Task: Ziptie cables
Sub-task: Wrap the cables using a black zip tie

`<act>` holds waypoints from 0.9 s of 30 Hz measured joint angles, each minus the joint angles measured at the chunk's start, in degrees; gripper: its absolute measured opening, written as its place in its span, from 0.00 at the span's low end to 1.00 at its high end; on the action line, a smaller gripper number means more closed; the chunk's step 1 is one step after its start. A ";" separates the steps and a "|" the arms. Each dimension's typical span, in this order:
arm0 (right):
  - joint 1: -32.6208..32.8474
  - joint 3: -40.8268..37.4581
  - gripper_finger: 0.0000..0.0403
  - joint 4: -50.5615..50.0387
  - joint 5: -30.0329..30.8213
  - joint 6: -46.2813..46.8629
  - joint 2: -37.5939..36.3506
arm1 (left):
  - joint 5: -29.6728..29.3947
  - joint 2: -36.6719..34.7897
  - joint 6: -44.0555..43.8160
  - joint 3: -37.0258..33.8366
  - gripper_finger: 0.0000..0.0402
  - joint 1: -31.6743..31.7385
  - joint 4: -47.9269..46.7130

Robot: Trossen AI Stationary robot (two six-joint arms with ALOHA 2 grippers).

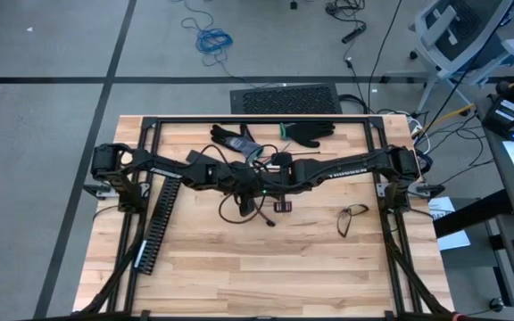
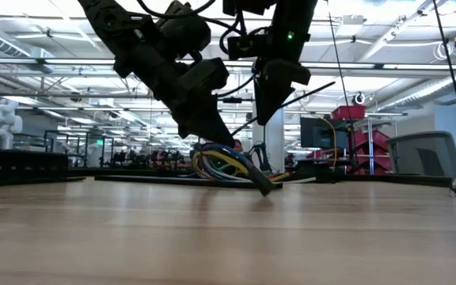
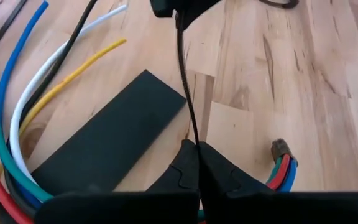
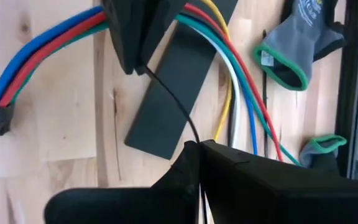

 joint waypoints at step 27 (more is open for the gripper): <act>-0.42 0.00 0.15 5.49 -3.10 -3.44 0.20 | -1.74 -0.09 4.04 4.21 0.00 0.94 -4.20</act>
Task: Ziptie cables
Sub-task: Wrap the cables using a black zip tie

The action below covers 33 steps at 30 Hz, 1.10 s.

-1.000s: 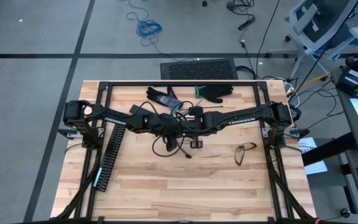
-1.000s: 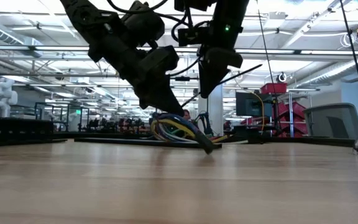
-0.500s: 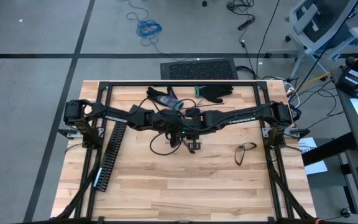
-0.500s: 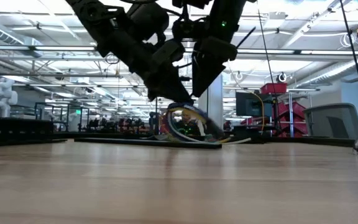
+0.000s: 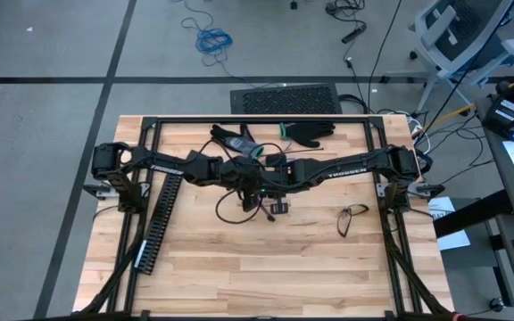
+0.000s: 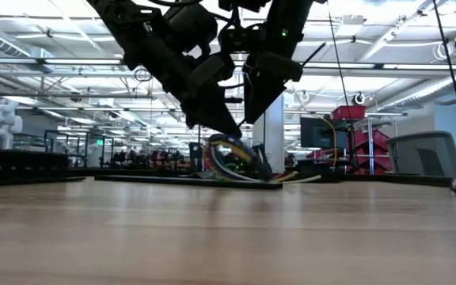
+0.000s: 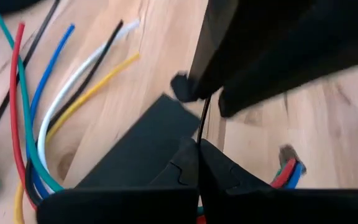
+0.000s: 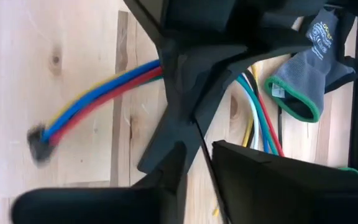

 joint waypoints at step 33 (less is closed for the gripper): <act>-0.32 0.09 0.15 -1.39 -0.15 -1.58 0.43 | 1.42 -0.76 -2.72 0.26 0.00 0.49 4.53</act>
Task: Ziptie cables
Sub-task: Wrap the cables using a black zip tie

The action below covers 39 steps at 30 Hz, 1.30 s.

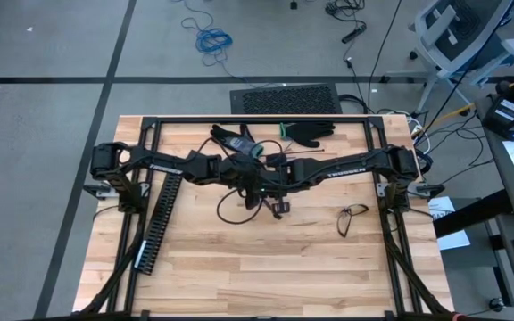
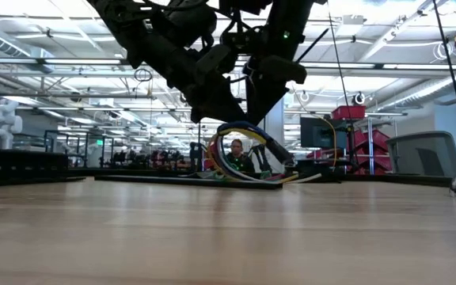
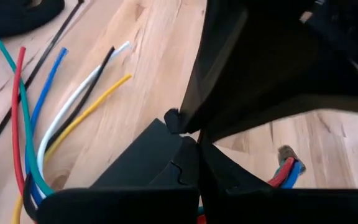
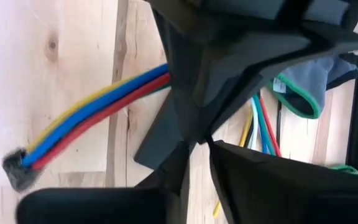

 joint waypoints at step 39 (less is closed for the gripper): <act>-0.31 0.00 0.14 5.05 1.84 -1.94 0.07 | -1.53 0.30 3.12 -0.34 0.00 -0.31 -3.80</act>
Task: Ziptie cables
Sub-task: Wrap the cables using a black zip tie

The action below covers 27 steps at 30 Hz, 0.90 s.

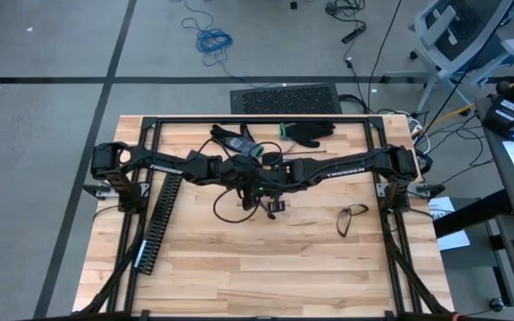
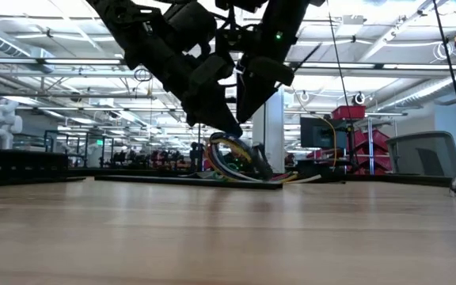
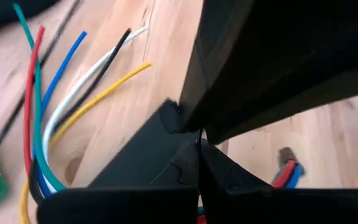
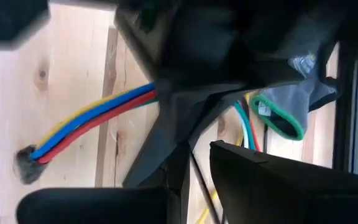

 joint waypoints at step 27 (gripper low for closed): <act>-0.04 -0.04 0.06 -1.73 -2.94 3.85 -0.18 | -0.79 0.53 -0.15 0.77 0.00 0.09 1.68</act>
